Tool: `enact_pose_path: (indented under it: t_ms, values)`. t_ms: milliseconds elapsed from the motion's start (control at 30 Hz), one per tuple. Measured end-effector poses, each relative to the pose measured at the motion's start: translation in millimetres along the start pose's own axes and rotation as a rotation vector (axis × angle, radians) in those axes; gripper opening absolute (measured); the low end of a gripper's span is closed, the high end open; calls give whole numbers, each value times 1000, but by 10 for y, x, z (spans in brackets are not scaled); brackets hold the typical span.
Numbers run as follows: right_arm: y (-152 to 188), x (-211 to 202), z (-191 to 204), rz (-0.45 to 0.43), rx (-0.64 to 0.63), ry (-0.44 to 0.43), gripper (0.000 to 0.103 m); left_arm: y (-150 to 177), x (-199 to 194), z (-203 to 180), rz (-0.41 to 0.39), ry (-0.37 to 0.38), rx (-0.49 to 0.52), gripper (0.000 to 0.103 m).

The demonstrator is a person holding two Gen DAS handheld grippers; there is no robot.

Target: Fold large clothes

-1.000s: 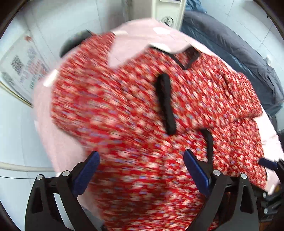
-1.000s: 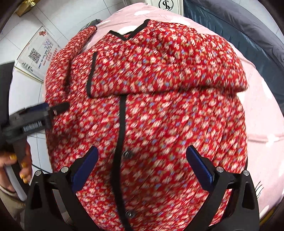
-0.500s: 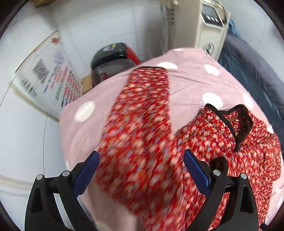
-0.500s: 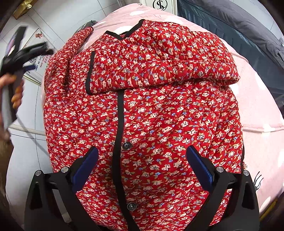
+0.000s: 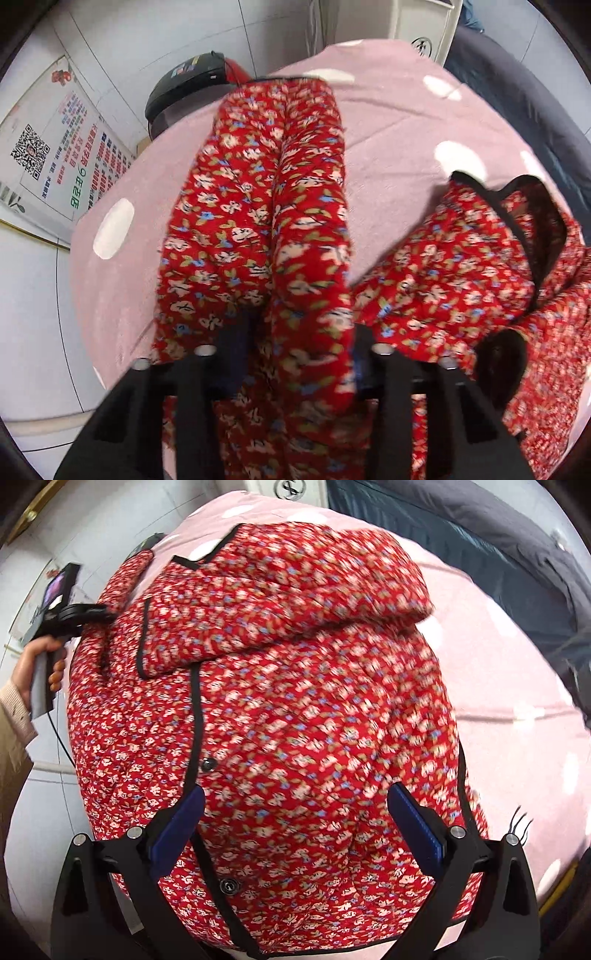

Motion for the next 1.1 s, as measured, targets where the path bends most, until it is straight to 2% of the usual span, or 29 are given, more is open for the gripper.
enact_pose_path:
  t_ms: [33,200,300,367,433,500,567,600,667,733,767,800,833,900,967,1100]
  values:
    - [-1,18,-21,7,13,-9,97,3,-44,10,-6,-10,-3,20]
    - [-42,-46,51,-27,-18,-25,97,14,-393,118,-35,40,-81,17]
    - [-52,-85,90,-49,-38,-34,97,66,-781,89,-102,147,-111,17]
    - [-36,-91,73,-54,-30,-45,97,162,-1076,-51,-163,237,-80,17]
    - [-16,-80,30,-50,-9,-57,97,438,-1461,-381,-258,331,62,17]
    - [0,-79,-2,-46,3,-62,97,734,-1653,-685,-305,391,198,17]
    - [9,-66,-33,-42,6,-61,97,1028,-1617,-1004,-290,360,350,17]
    - [9,-60,-43,-39,6,-62,97,1191,-1483,-1184,-252,314,432,17]
    - [11,-49,-65,-33,9,-61,97,1386,-1216,-1377,-180,274,518,18]
    - [16,-31,-84,-23,12,-63,97,1570,-850,-1566,-126,130,604,22]
    - [18,-25,-93,-18,13,-64,97,1613,-757,-1597,-122,93,626,24]
    - [25,-27,-101,-17,15,-64,97,1649,-681,-1643,-116,66,640,30]
    - [29,-27,-107,-18,17,-63,97,1658,-659,-1674,-111,62,641,41]
    - [41,-19,-122,-15,20,-66,97,1638,-679,-1715,-109,62,625,51]
    - [46,-4,-139,-11,28,-68,97,1613,-715,-1723,-106,71,617,55]
    - [27,24,-131,-8,30,-66,97,1656,-936,-1650,-122,120,606,89]
Point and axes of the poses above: each gripper's, at about its wrist camera, not at the fingertips, and x roughly the way its jaws point, z to its left, y to its underside, the point moved 1 cm from there along x, roughly the way its jaws point, and after that the axes turned 7 degrees about -x, right-handed, at the moved point
